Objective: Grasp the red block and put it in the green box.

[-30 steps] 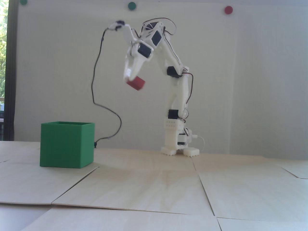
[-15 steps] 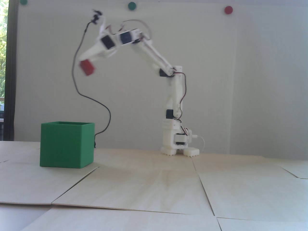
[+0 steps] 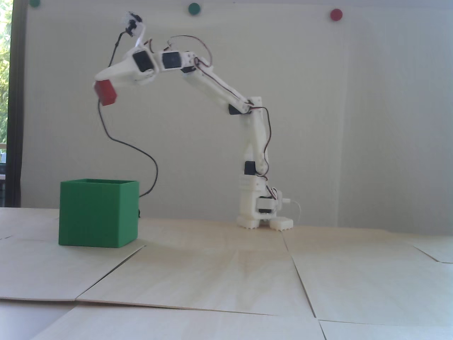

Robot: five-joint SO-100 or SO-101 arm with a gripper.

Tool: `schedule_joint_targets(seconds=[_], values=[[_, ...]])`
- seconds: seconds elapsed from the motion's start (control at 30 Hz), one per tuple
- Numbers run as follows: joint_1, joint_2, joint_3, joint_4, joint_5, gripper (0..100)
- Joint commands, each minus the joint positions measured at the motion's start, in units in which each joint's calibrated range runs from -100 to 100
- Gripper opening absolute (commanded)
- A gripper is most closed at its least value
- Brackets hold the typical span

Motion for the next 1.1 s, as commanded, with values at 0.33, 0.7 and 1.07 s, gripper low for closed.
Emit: schedule_joint_targets(seconds=[0.33,0.7,1.07], values=[[-3.1,-8.3,14.1,-2.4,-0.2,2],[-4.0,-22.1,41.8,-15.7,0.3,2],[-2.0,-22.2,43.2,-16.4,0.3,2]])
